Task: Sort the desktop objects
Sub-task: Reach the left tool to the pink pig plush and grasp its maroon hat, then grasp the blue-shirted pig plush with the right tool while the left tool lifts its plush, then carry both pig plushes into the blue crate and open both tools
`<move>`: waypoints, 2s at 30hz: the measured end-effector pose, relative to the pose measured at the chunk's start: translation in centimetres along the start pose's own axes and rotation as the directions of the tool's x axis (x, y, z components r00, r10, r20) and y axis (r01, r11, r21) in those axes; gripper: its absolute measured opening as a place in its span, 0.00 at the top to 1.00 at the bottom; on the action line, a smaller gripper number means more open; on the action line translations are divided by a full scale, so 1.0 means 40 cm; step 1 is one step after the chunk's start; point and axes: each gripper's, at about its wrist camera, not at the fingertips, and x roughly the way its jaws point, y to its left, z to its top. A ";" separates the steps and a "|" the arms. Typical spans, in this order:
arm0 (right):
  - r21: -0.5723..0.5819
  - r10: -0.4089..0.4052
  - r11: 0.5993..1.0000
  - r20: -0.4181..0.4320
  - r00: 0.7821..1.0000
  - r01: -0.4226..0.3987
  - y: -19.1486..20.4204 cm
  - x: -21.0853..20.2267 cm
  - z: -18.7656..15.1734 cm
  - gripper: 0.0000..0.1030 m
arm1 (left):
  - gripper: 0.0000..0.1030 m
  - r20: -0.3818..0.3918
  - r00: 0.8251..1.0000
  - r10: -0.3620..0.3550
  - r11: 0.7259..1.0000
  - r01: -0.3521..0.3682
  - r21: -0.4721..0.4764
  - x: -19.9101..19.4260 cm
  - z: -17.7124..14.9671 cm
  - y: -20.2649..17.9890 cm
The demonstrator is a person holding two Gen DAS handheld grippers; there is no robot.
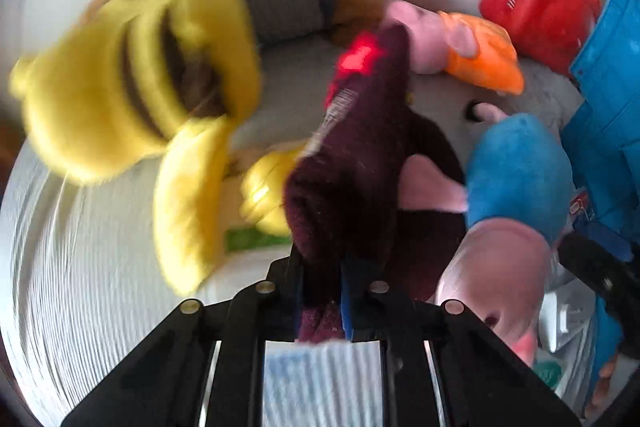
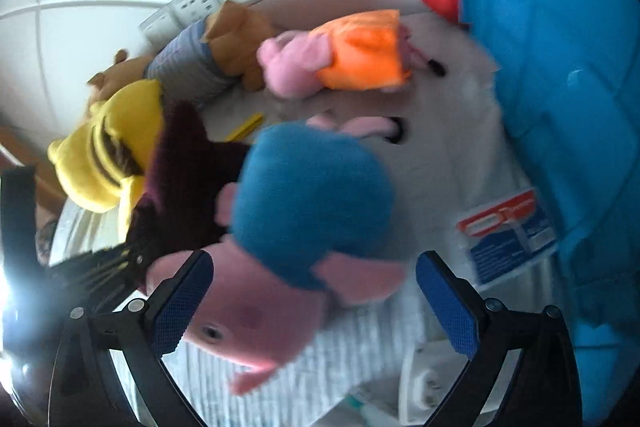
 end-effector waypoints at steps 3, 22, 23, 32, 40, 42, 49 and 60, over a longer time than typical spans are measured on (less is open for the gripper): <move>0.014 0.027 1.000 -0.025 0.999 -0.026 0.021 0.027 -0.005 0.00 | 0.86 0.001 1.000 -0.005 1.000 0.005 -0.015 -0.014 -0.035 0.020; 0.030 0.000 1.000 -0.098 0.995 0.003 0.015 0.167 0.009 0.00 | 0.81 -0.008 0.999 0.052 0.998 -0.053 -0.032 0.109 0.011 0.028; 0.015 0.002 1.000 -0.101 0.995 -0.001 0.018 0.172 0.008 0.00 | 0.81 -0.004 0.999 0.046 0.998 -0.046 -0.034 0.108 0.011 0.030; -0.131 0.002 0.991 -0.042 0.999 -0.007 0.074 0.078 -0.024 0.23 | 0.88 0.078 0.997 0.006 0.998 -0.001 -0.069 -0.049 -0.016 0.043; -0.202 0.042 0.979 0.045 0.998 -0.032 0.125 -0.123 -0.061 0.29 | 0.89 0.169 0.986 0.010 0.998 0.002 -0.067 -0.251 -0.056 0.019; -0.219 0.052 0.975 0.077 0.996 -0.034 0.142 -0.186 -0.068 0.29 | 0.89 0.195 0.981 0.013 0.998 0.000 -0.066 -0.310 -0.078 0.026; -0.284 0.091 0.958 0.157 0.983 -0.043 0.195 -0.367 -0.120 0.29 | 0.89 0.261 0.965 0.033 0.995 -0.006 -0.101 -0.494 -0.164 0.049; -0.348 0.120 0.937 0.240 0.963 -0.030 0.259 -0.569 -0.225 0.29 | 0.89 0.369 0.929 0.027 0.996 0.005 -0.084 -0.704 -0.299 0.047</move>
